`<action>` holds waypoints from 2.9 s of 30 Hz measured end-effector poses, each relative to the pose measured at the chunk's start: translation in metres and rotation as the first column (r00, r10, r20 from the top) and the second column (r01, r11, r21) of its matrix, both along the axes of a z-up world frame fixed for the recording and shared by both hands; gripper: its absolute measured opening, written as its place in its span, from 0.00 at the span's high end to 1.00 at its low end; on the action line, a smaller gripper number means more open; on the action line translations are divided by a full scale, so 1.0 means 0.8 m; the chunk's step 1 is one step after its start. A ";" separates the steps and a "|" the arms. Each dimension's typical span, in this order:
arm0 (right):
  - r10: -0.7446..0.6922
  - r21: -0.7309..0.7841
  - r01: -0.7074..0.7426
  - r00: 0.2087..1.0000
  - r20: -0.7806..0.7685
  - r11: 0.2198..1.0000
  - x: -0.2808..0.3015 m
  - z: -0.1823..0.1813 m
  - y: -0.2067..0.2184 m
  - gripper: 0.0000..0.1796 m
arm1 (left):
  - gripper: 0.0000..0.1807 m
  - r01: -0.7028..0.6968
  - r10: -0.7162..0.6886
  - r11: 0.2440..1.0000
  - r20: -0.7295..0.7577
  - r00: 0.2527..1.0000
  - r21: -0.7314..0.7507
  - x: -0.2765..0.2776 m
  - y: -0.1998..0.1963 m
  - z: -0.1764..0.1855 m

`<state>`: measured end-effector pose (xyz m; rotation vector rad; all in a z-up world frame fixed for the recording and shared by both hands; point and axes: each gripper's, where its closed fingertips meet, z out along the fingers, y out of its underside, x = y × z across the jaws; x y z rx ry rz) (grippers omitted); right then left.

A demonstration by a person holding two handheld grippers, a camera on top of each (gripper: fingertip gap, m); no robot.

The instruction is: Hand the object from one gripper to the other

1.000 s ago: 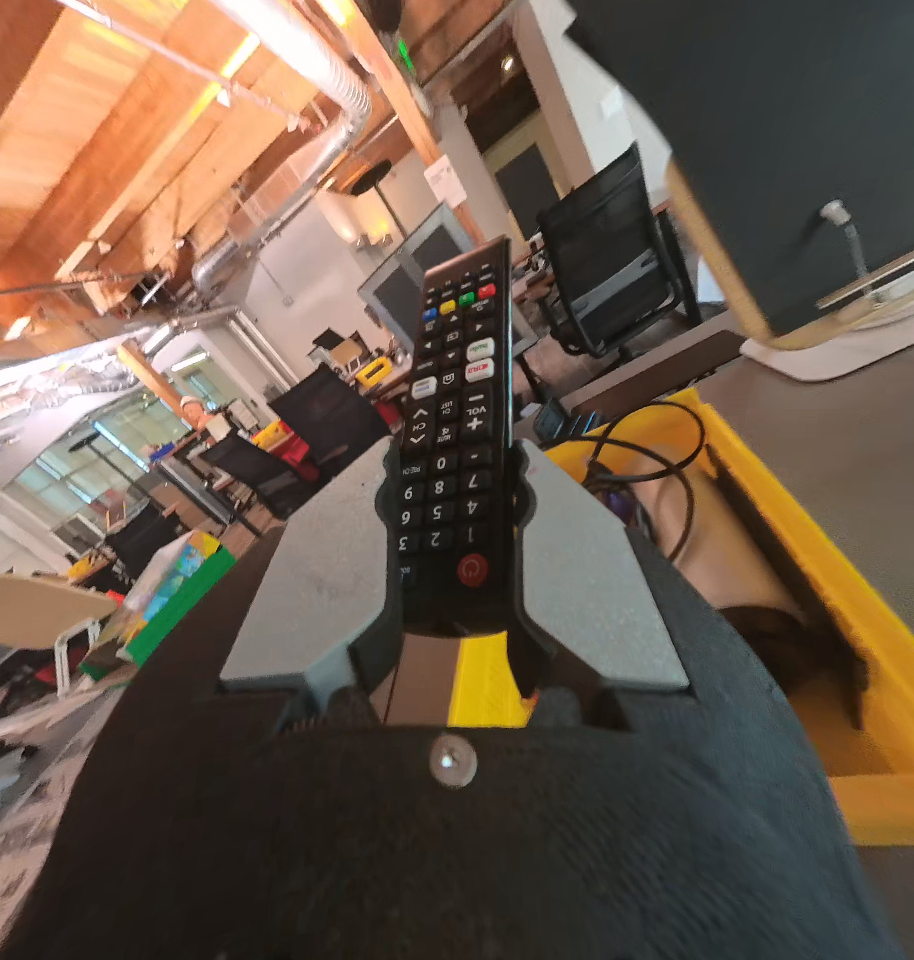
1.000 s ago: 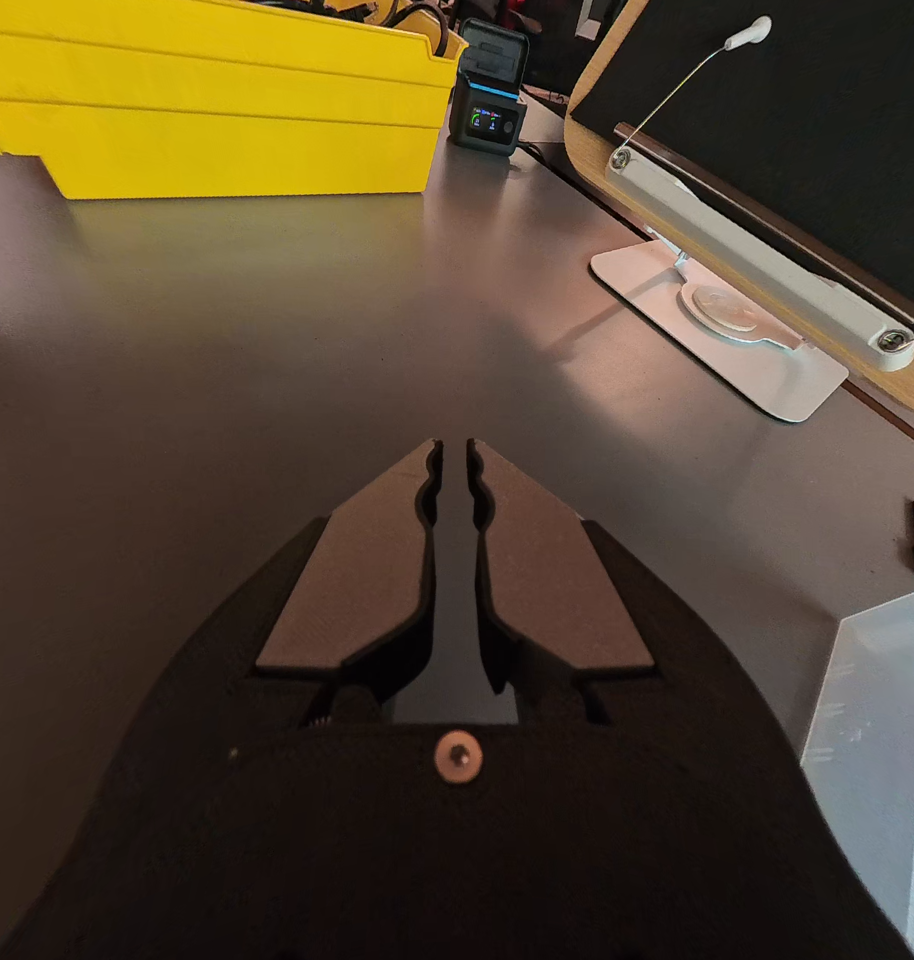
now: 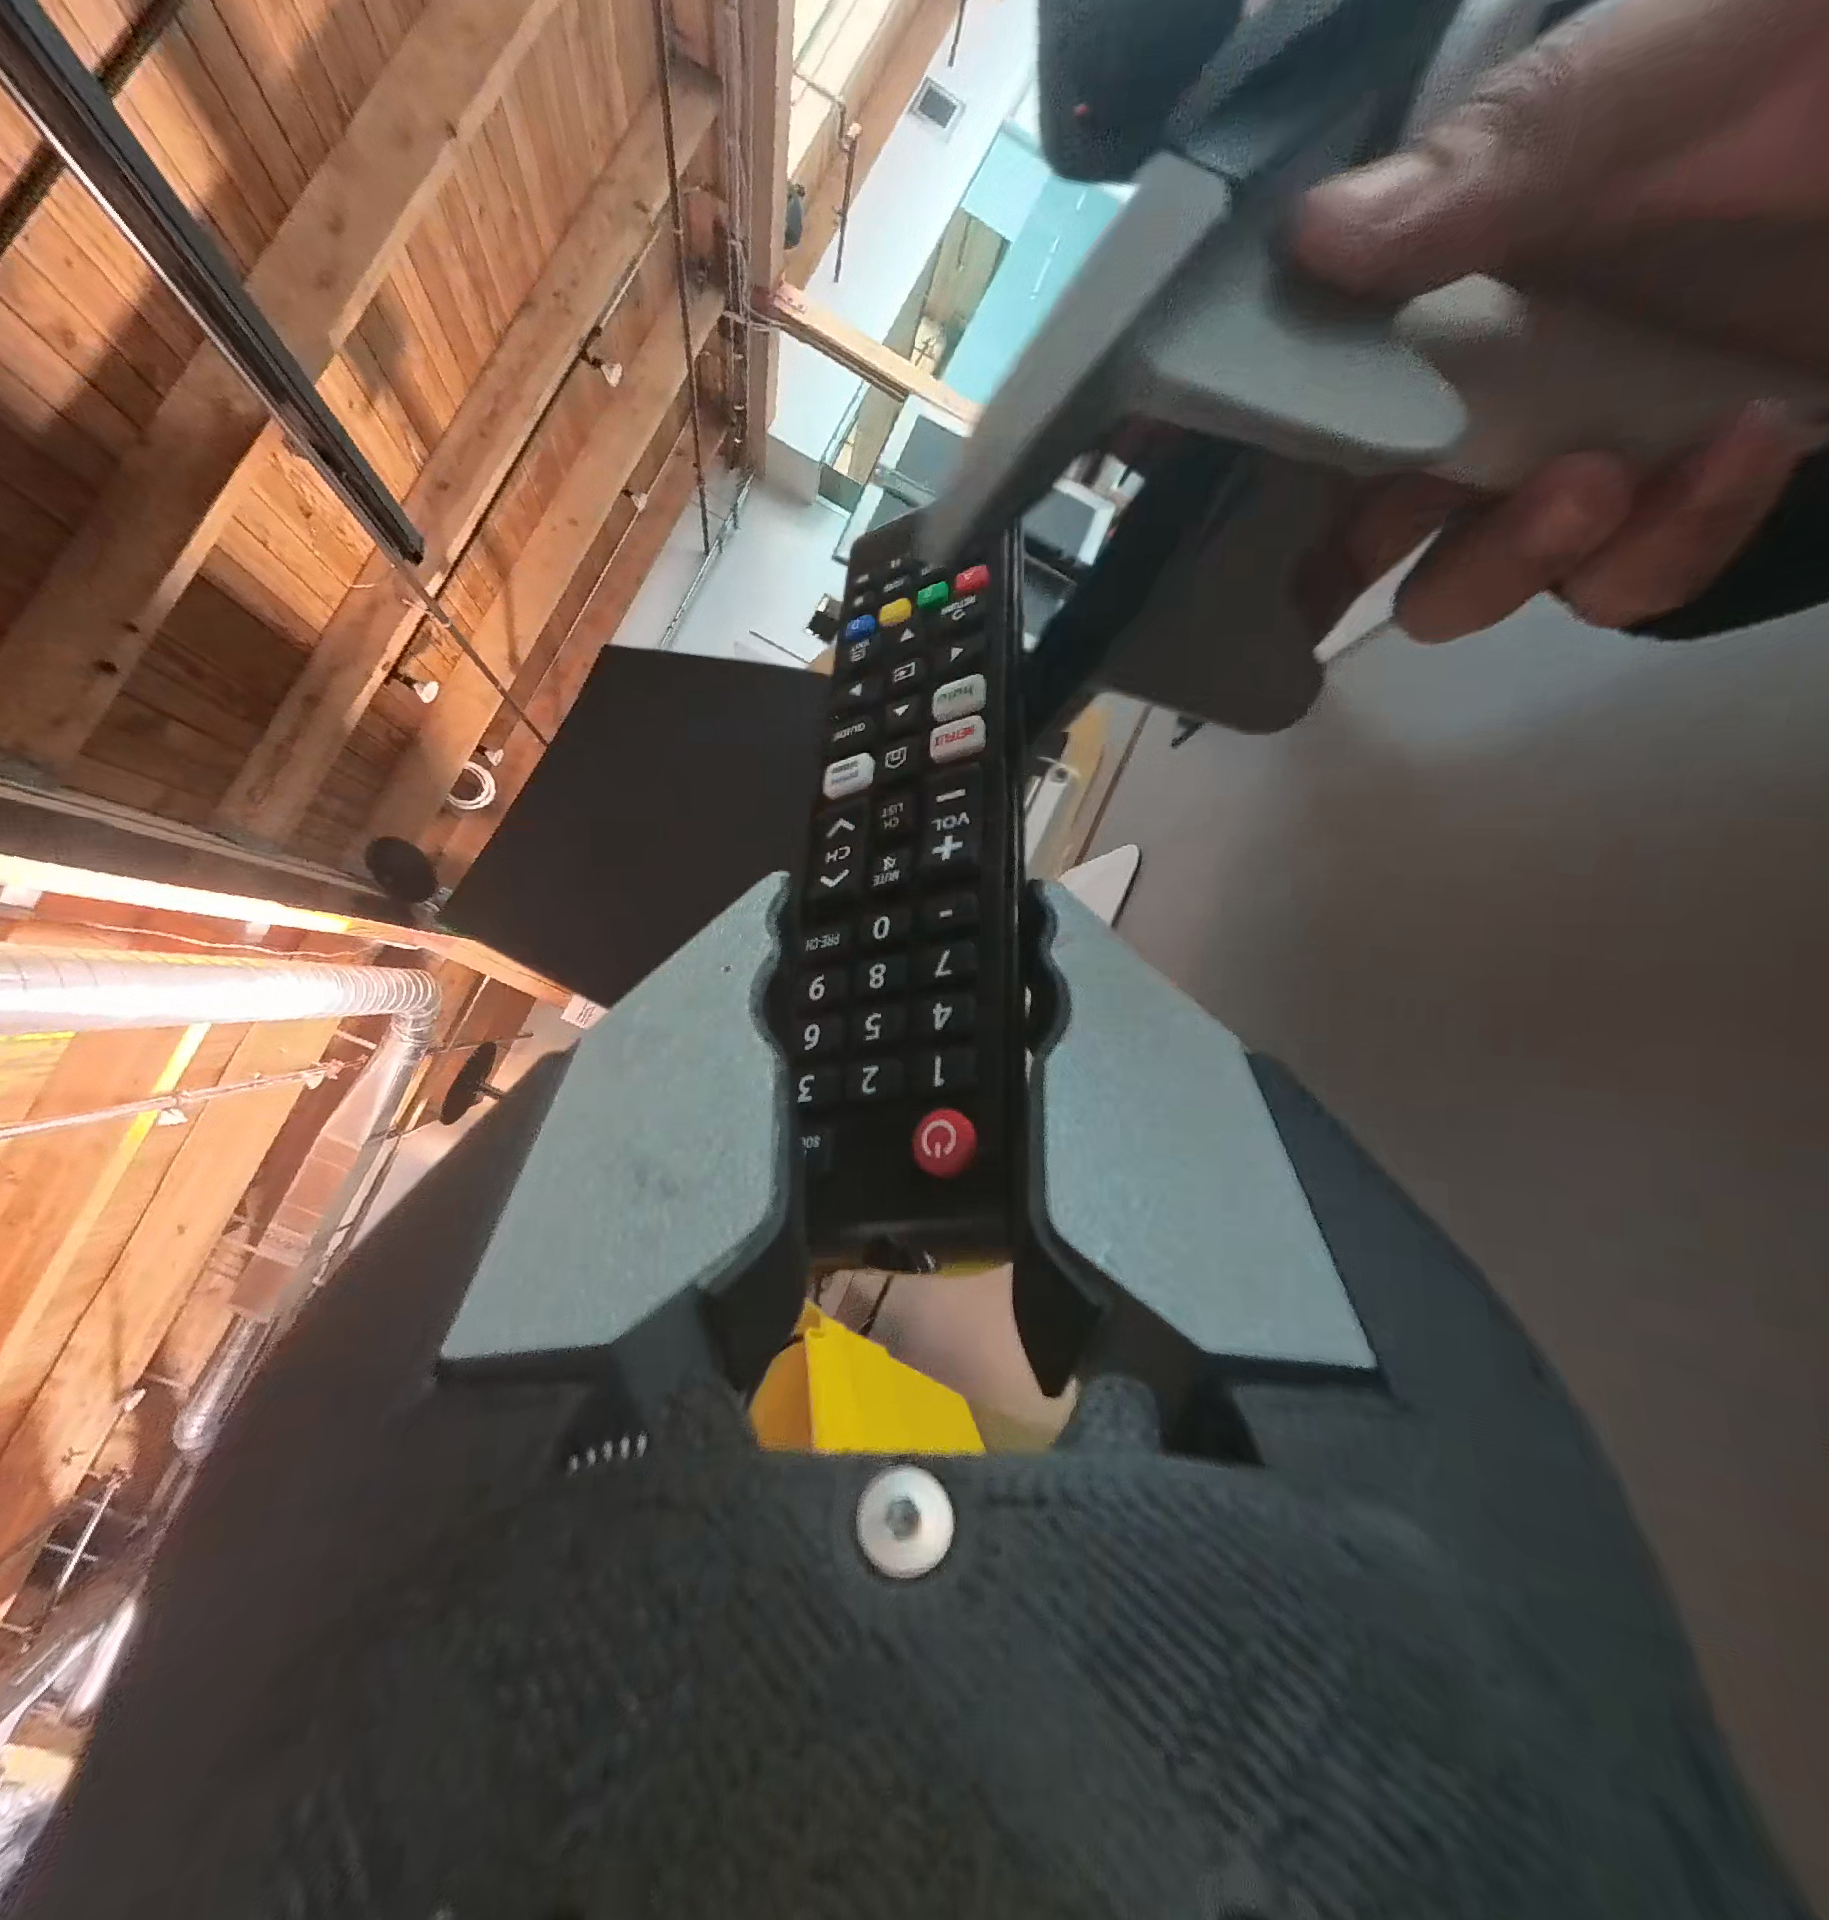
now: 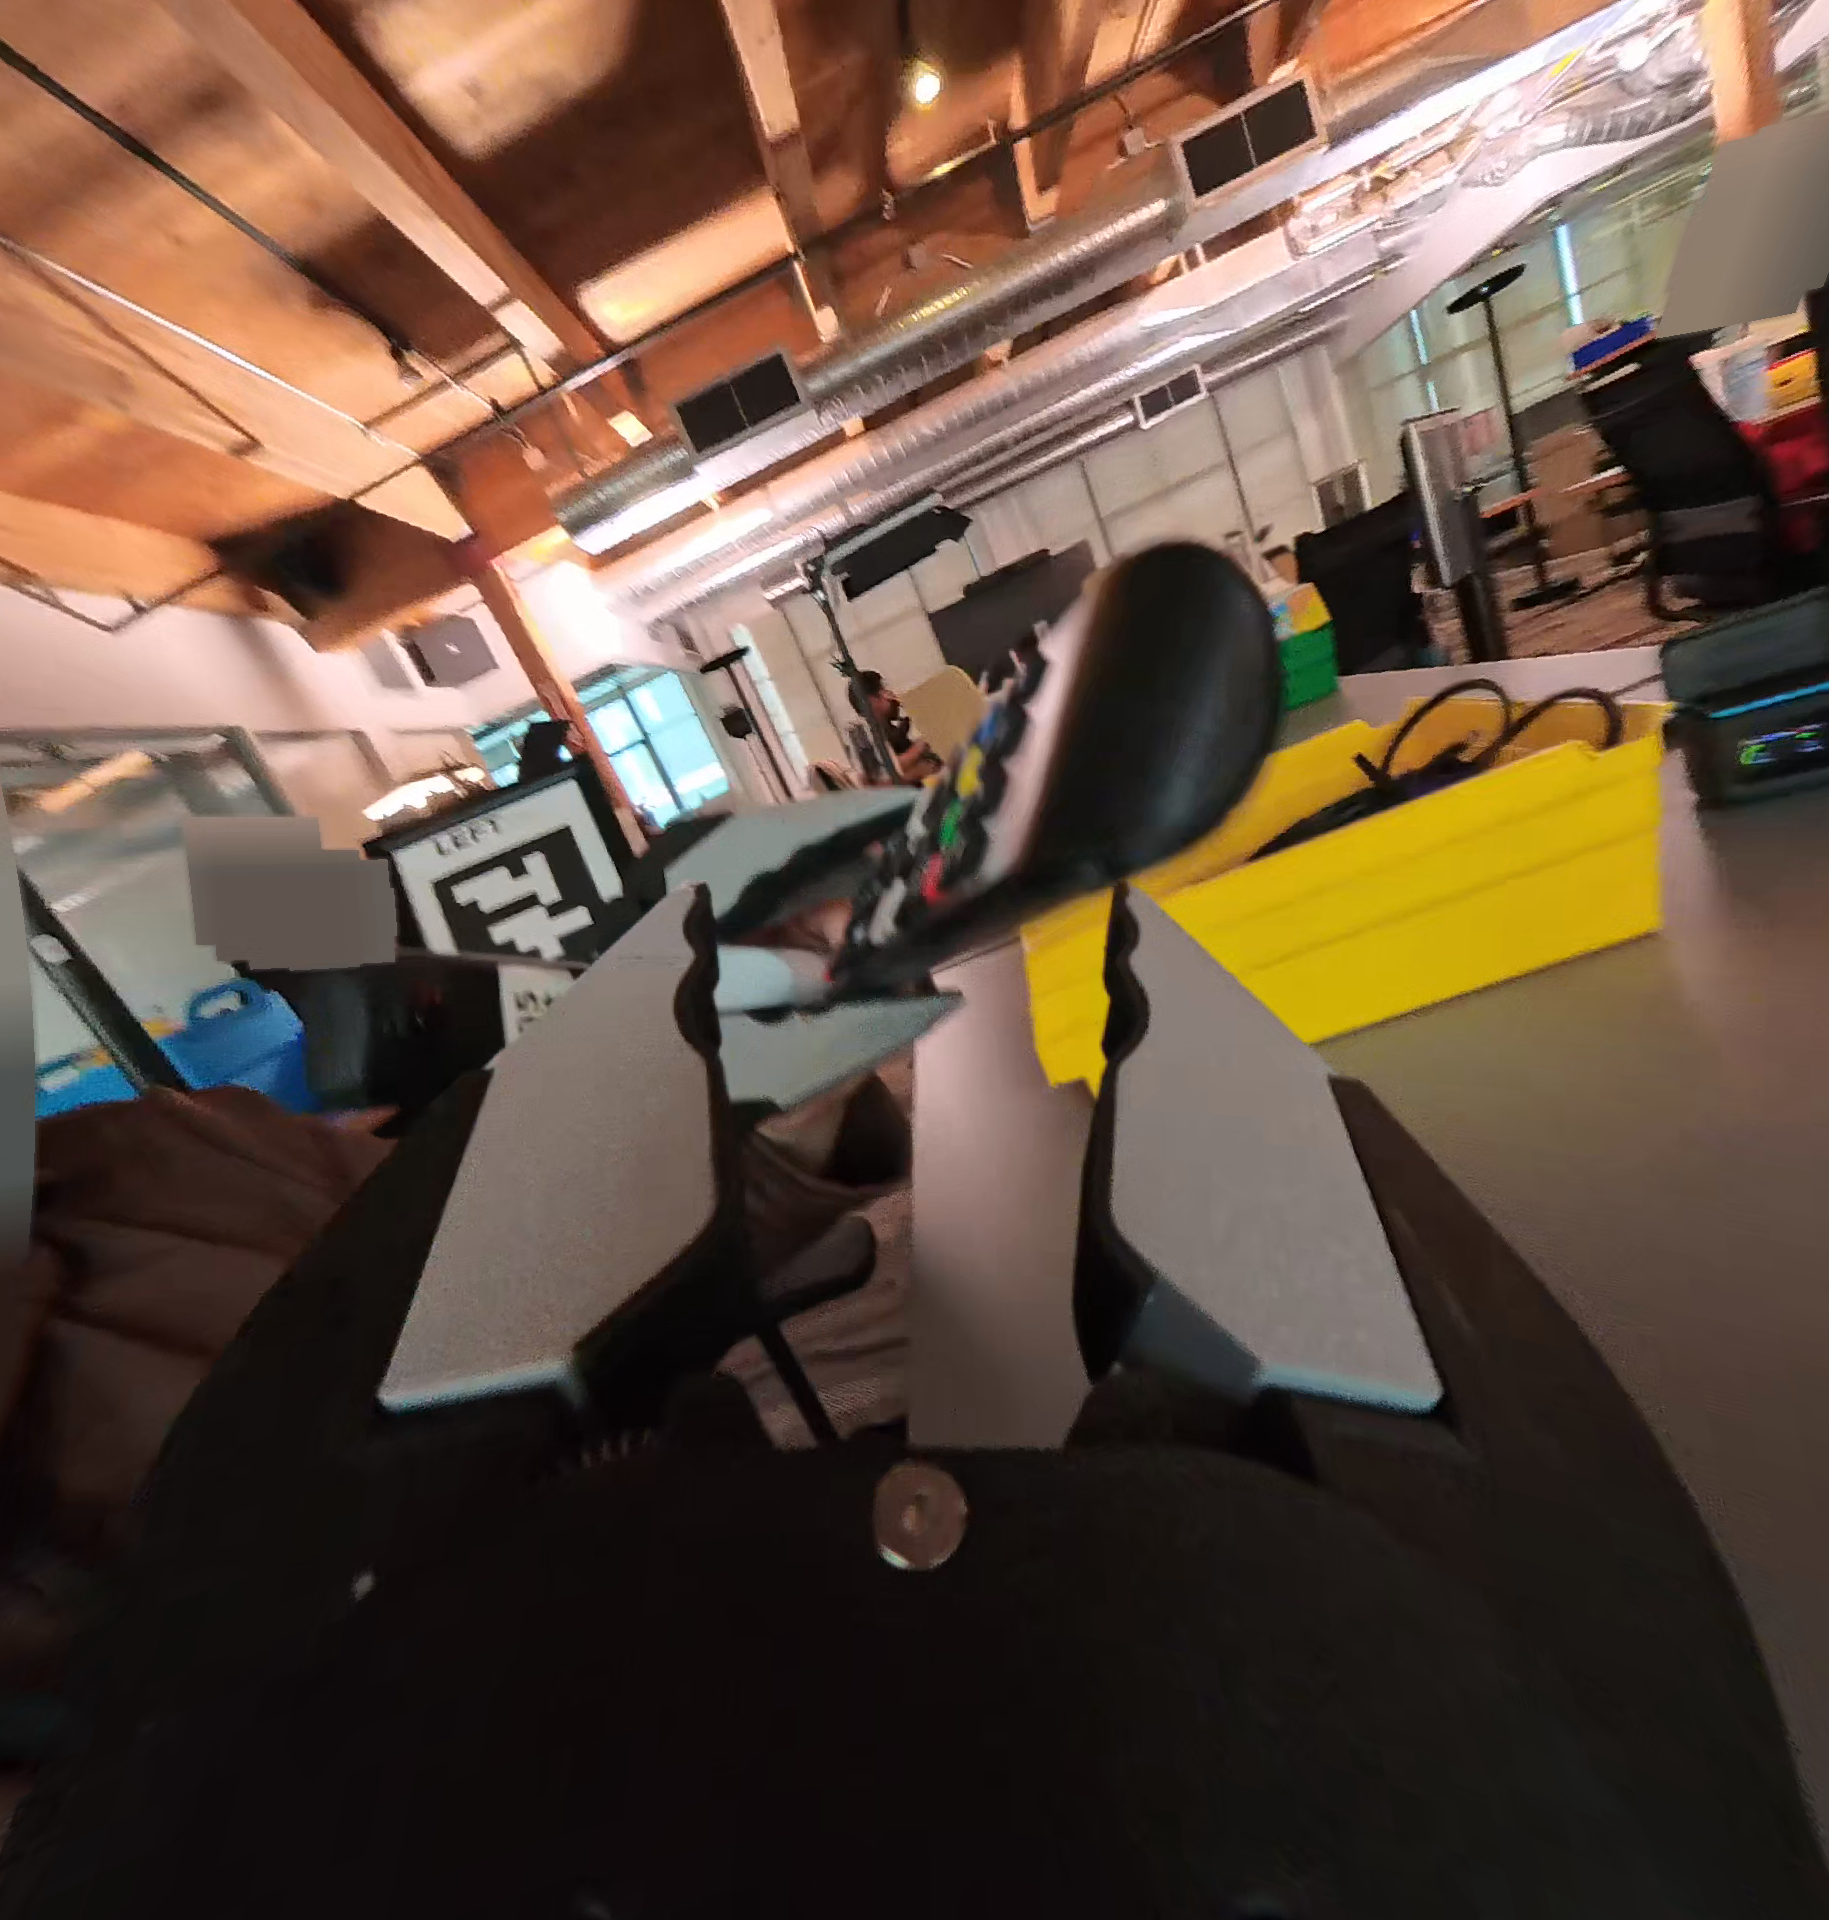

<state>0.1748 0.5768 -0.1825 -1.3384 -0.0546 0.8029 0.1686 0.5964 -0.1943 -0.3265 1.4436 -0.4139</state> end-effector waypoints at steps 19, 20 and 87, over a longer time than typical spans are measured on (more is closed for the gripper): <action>-0.374 0.078 0.381 0.813 0.446 0.921 0.029 0.048 -0.009 0.88 | 0.77 0.088 -0.331 0.690 -0.205 0.921 -0.718 -0.013 0.011 -0.003; -0.344 0.069 0.348 0.838 0.423 0.935 0.024 0.047 -0.010 0.88 | 0.77 0.104 -0.365 0.661 -0.197 0.910 -0.743 -0.014 0.005 -0.002; 0.020 -0.484 0.385 0.767 0.642 0.786 0.056 -0.131 0.018 0.88 | 0.75 -0.037 -0.046 0.933 -0.221 0.974 -0.358 0.038 0.072 -0.068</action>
